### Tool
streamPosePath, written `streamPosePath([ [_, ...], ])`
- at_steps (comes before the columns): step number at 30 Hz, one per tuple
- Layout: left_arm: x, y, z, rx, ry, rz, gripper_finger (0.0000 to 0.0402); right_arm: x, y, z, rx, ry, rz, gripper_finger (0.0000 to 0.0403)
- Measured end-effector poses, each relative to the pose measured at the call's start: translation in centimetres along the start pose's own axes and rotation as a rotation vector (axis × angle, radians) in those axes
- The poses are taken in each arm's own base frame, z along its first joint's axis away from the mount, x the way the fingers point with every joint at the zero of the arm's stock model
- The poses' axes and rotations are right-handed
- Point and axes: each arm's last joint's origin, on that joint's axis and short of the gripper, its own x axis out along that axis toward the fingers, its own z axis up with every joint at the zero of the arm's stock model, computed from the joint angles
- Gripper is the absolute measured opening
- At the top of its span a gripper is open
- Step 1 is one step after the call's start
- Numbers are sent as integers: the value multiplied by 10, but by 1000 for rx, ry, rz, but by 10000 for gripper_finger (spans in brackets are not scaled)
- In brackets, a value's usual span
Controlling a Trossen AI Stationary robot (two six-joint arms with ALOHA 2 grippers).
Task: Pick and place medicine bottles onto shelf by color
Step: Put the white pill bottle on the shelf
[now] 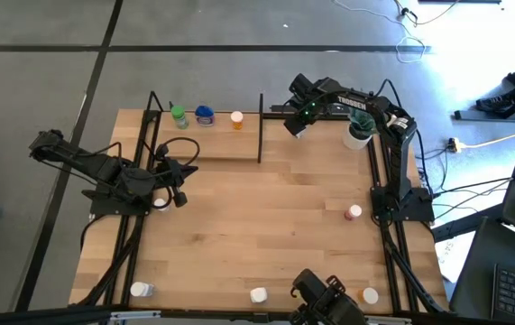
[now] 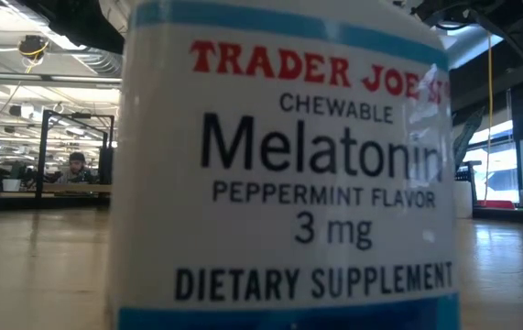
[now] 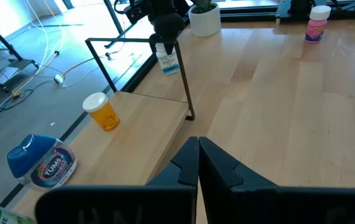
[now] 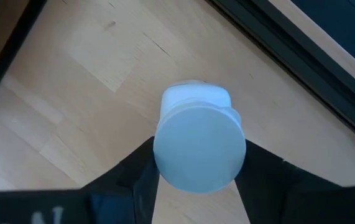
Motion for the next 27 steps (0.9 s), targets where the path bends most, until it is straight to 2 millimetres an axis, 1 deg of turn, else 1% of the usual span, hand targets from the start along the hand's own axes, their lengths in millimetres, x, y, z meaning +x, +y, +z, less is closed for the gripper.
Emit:
streamPosePath([
  [7,0,0,0,0,0,0,0,-1,-1,-4,13,44,-8,181],
  [18,0,0,0,0,0,0,0,-1,-1,-4,39,47,-9,181],
  [25,0,0,0,0,0,0,0,-1,-1,-5,-24,54,-10,181],
  [27,0,0,0,0,0,0,0,-3,-1,-8,-42,78,-12,181],
])
